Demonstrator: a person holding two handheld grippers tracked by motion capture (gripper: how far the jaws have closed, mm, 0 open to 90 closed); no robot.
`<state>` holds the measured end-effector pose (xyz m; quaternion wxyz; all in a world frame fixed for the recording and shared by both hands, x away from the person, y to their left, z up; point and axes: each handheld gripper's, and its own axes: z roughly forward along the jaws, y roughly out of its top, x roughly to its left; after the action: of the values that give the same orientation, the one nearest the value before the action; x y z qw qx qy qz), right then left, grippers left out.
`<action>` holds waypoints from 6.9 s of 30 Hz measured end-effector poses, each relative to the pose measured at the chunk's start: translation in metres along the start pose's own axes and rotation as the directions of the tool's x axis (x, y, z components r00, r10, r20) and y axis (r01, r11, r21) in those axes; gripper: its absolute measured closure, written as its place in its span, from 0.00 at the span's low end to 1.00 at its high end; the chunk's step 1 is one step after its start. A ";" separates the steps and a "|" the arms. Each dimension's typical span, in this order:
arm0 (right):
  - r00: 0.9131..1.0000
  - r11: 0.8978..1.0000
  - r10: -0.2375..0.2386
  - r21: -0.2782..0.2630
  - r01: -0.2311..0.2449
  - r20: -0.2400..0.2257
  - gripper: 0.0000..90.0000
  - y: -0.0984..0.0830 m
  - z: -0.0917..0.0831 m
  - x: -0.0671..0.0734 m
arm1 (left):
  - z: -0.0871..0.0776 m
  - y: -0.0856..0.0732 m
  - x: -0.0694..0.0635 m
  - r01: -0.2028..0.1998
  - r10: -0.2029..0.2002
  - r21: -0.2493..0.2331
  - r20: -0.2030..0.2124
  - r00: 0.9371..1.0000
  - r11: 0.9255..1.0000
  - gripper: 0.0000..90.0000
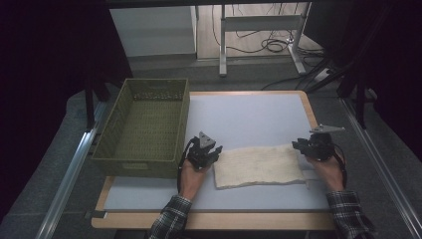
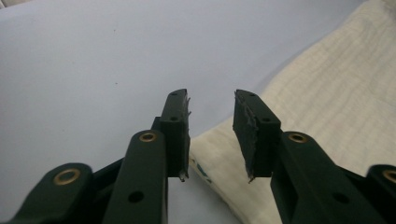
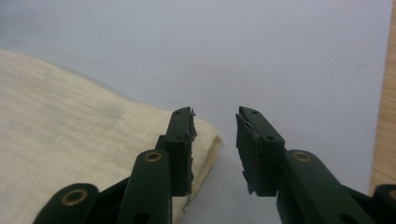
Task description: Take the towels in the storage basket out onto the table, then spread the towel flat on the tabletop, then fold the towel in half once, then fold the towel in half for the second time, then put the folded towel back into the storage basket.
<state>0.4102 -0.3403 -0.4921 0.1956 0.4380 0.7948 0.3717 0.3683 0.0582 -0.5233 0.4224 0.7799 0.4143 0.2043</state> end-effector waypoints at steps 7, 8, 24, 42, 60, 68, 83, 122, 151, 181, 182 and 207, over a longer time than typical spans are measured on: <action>0.999 1.000 -0.003 0.002 0.004 -0.038 0.64 -0.009 -0.015 0.007 | 0.015 -0.005 0.004 -0.026 0.029 0.083 -0.036 0.999 0.996 0.67; 0.999 1.000 -0.005 0.008 0.005 -0.051 0.62 -0.011 -0.016 0.010 | 0.019 -0.007 0.005 -0.023 0.028 0.108 -0.047 0.998 0.994 0.65; 0.976 1.000 -0.018 0.013 0.021 -0.216 0.52 -0.020 -0.017 0.069 | 0.023 -0.008 0.014 0.053 -0.051 0.125 -0.019 0.999 0.991 0.50; 0.891 0.980 -0.182 0.001 0.201 -0.415 0.61 -0.008 0.018 0.170 | 0.023 -0.008 0.015 0.056 -0.054 0.125 -0.018 0.998 0.991 0.51; 0.826 0.922 -0.339 0.015 0.387 -0.450 0.66 -0.002 0.058 0.251 | 0.023 -0.008 0.015 0.061 -0.059 0.125 -0.017 0.998 0.990 0.51; 0.851 0.921 -0.365 -0.013 0.389 -0.377 0.90 -0.008 0.061 0.249 | 0.023 -0.009 0.015 0.059 -0.057 0.123 -0.024 0.998 0.991 0.53; 0.855 0.941 -0.308 0.001 0.339 -0.417 0.94 -0.005 0.060 0.243 | 0.019 -0.005 0.006 -0.026 0.025 0.087 0.015 1.000 0.996 0.96; 0.929 0.976 -0.208 -0.131 0.175 -0.305 0.94 -0.012 -0.029 0.149 | 0.045 0.076 -0.055 -0.139 0.151 -0.071 0.208 0.966 0.988 0.96; 0.974 0.992 -0.079 -0.116 0.055 -0.213 0.94 -0.046 -0.060 0.085 | 0.099 0.111 -0.112 -0.255 0.265 -0.073 0.280 0.923 0.964 0.96; 0.989 0.998 -0.024 -0.064 0.015 -0.146 0.89 -0.072 -0.054 0.062 | 0.136 0.111 -0.137 -0.250 0.247 -0.035 0.331 0.911 0.968 0.78; 0.989 0.998 -0.023 -0.066 0.013 -0.143 0.89 -0.073 -0.055 0.061 | 0.135 0.111 -0.137 -0.237 0.238 -0.043 0.327 0.914 0.971 0.78; 1.000 1.000 -0.027 -0.008 0.027 -0.013 0.86 -0.069 -0.047 0.055 | 0.090 0.095 -0.081 -0.200 0.202 -0.030 0.225 0.953 0.979 0.40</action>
<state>0.3125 -0.3372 -0.5133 0.1971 0.4240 0.8003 0.3752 0.4265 -0.0808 -0.4924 0.4466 0.8347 0.2812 0.1574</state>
